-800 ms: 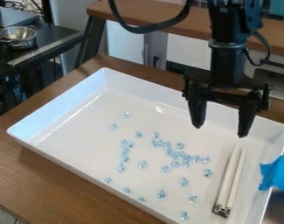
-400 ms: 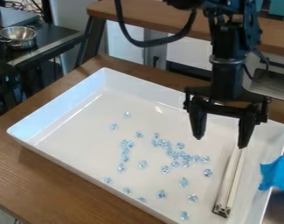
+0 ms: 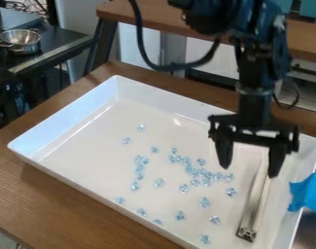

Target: Sweep into pile

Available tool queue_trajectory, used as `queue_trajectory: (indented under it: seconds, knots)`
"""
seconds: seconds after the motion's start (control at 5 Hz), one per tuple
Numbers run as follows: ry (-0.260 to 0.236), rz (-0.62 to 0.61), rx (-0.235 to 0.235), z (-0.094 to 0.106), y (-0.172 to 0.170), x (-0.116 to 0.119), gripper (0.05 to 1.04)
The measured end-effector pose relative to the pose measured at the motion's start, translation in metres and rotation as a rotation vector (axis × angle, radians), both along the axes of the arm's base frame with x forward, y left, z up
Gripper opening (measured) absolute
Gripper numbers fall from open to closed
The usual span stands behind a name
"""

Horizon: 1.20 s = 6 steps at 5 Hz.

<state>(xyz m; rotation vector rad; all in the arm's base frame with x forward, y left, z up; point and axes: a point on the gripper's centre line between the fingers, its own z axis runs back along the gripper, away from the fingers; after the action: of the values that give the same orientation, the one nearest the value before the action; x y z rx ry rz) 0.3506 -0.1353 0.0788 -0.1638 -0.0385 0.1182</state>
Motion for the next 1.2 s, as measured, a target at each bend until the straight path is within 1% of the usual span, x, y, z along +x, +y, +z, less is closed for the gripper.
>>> queue_trajectory:
  seconds: [0.4, 0.6, 0.8, 1.0, 1.2]
  knots:
    - [-0.017, 0.052, 0.009, -0.013, -0.005, 0.001, 0.992]
    - [-0.024, 0.064, 0.025, -0.017, -0.007, 0.001, 0.992]
    - [-0.044, 0.089, 0.034, -0.020, -0.009, 0.004, 0.992]
    - [-0.055, 0.121, 0.056, -0.028, -0.014, 0.003, 0.992]
    - [-0.043, 0.125, 0.088, -0.036, -0.015, 0.000, 0.967]
